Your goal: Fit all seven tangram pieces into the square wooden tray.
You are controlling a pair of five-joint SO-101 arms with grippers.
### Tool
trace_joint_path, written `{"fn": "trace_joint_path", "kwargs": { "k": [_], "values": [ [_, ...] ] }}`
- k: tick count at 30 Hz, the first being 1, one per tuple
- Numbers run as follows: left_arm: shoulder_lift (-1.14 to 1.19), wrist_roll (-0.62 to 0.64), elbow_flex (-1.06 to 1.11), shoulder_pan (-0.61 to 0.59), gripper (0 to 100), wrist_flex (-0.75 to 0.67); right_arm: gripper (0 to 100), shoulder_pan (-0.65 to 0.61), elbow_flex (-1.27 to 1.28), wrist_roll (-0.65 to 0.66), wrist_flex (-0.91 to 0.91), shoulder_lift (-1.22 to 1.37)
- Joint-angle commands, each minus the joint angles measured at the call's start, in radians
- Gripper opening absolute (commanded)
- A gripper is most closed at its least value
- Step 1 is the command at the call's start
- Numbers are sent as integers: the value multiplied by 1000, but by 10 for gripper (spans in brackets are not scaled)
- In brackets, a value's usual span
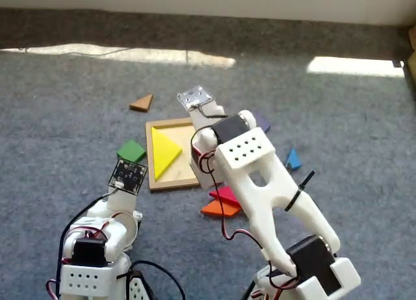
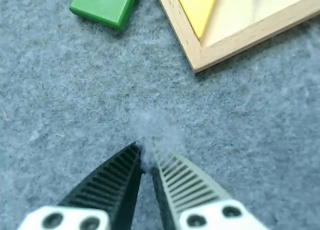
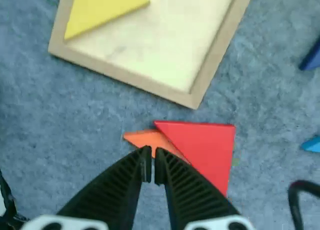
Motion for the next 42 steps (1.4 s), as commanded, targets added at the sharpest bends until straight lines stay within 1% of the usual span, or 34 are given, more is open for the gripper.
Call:
{"fn": "trace_joint_path", "kwargs": {
  "k": [1, 3, 4, 8, 16, 26, 28, 31, 32, 42],
  "values": [
    [-24, 0, 19, -4, 5, 2, 170, 8, 73, 46, 21, 27],
    [-24, 0, 19, -4, 5, 2, 228, 12, 117, 66, -15, 48],
    [-24, 0, 19, -4, 5, 2, 233, 15, 133, 81, -30, 59],
    [-24, 0, 19, -4, 5, 2, 233, 16, 177, 107, -82, 101],
    [-24, 0, 19, -4, 5, 2, 257, 127, 171, 110, -197, 217],
    [-24, 0, 19, -4, 5, 2, 255, 130, 171, 110, -315, 328],
    [-24, 0, 19, -4, 5, 2, 212, 130, 171, 110, -318, 325],
    [-24, 0, 19, -4, 5, 2, 100, 131, 171, 110, -318, 325],
    [-24, 0, 19, -4, 5, 2, 77, 137, 171, 110, -318, 325],
    [-24, 0, 19, -4, 5, 2, 64, 229, 170, 110, -312, 292]
  ]
}}
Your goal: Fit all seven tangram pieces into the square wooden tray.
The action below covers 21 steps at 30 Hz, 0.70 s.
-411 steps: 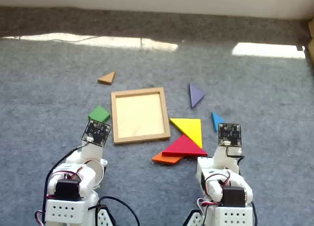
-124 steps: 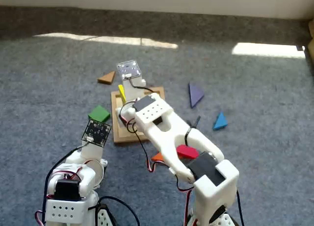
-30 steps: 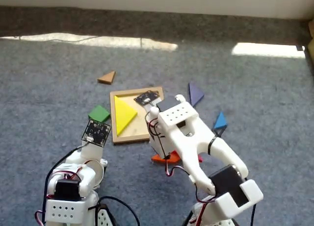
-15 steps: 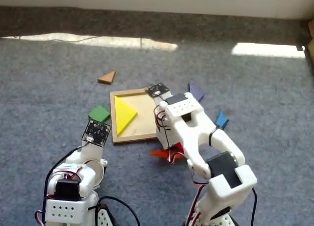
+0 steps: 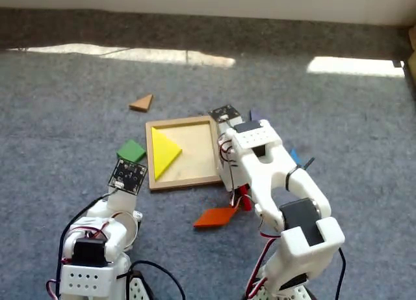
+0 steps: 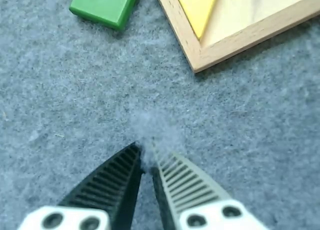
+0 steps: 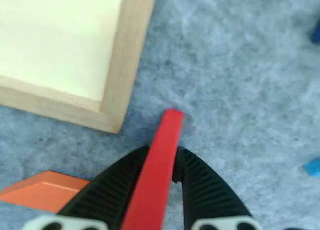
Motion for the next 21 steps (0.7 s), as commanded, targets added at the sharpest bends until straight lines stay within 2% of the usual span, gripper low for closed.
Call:
{"fn": "trace_joint_path", "kwargs": {
  "k": [1, 4, 12, 21],
  "values": [
    [-24, 0, 19, -4, 5, 2, 54, 10, 2, 9, -2, -50],
    [-24, 0, 19, -4, 5, 2, 1, 12, 8, 9, -2, -157],
    [-24, 0, 19, -4, 5, 2, 5, 4, 4, -5, -2, -389],
    [-24, 0, 19, -4, 5, 2, 5, -136, -53, -503, -131, -340]
  ]
}}
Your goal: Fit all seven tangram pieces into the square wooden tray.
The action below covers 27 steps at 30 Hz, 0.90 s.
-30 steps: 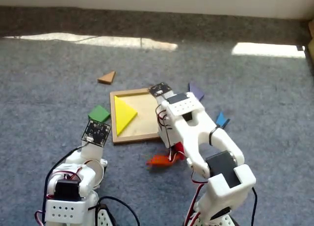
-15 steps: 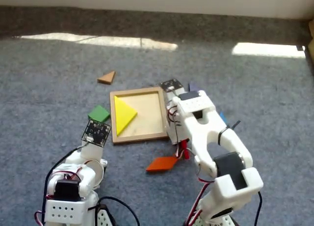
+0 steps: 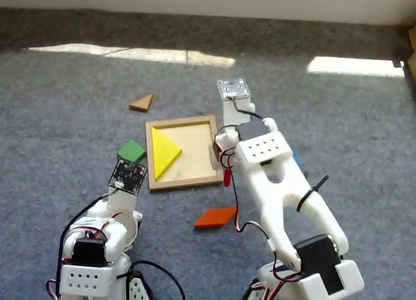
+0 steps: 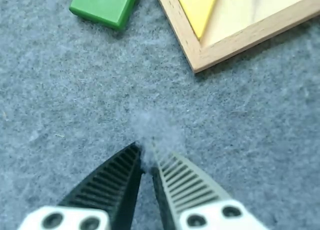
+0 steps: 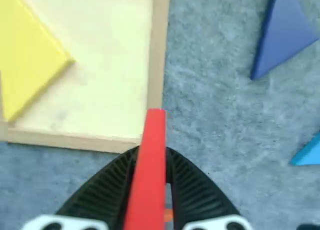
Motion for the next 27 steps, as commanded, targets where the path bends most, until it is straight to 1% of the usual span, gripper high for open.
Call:
{"fn": "trace_joint_path", "kwargs": {
  "k": [1, 3, 5, 7, 12, 16, 18, 21, 22, 24, 27],
  "values": [
    [-24, 0, 19, -4, 5, 2, 5, -71, -82, -189, -74, 18],
    [-24, 0, 19, -4, 5, 2, 5, -94, -111, -276, -113, 70],
    [-24, 0, 19, -4, 5, 2, 5, -113, -143, -394, -150, 131],
    [-24, 0, 19, -4, 5, 2, 5, -127, -185, -477, -160, 194],
    [-24, 0, 19, -4, 5, 2, 6, -166, -283, -589, -160, 306],
    [-24, 0, 19, -4, 5, 2, 19, -193, -340, -611, -163, 360],
    [-24, 0, 19, -4, 5, 2, 81, -202, -351, -612, -163, 372],
    [-24, 0, 19, -4, 5, 2, 221, -226, -352, -612, -163, 381],
    [-24, 0, 19, -4, 5, 2, 248, -236, -352, -612, -162, 380],
    [-24, 0, 19, -4, 5, 2, 255, -245, -352, -611, -153, 374],
    [-24, 0, 19, -4, 5, 2, 255, -239, -358, -608, -82, 354]
  ]
}}
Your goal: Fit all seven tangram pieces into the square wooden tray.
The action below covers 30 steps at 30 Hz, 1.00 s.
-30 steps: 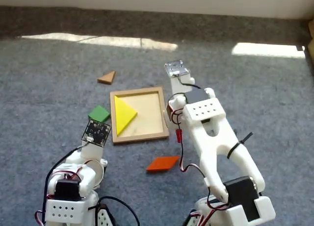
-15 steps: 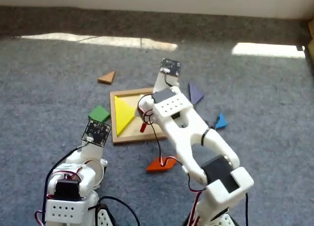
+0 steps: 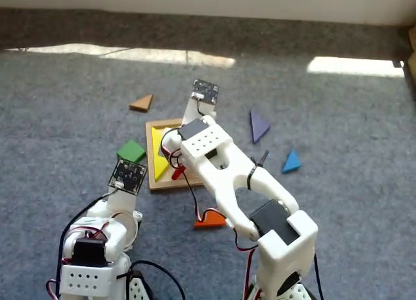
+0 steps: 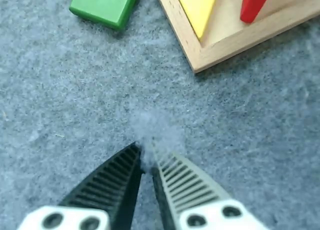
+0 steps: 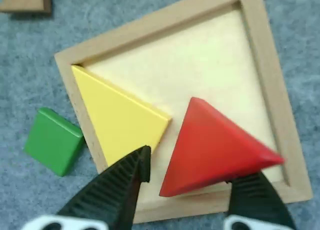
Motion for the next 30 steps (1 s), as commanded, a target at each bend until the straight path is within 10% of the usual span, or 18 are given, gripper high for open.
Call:
{"fn": "trace_joint_path", "kwargs": {
  "k": [1, 14, 19, 30],
  "values": [
    [-24, 0, 19, -4, 5, 2, 255, 1, -62, -5, 59, -65],
    [-24, 0, 19, -4, 5, 2, 247, 81, -51, 204, 180, -361],
    [-24, 0, 19, -4, 5, 2, 0, 180, -51, 411, 122, -320],
    [-24, 0, 19, -4, 5, 2, 4, 249, -51, 531, 108, -58]
  ]
}}
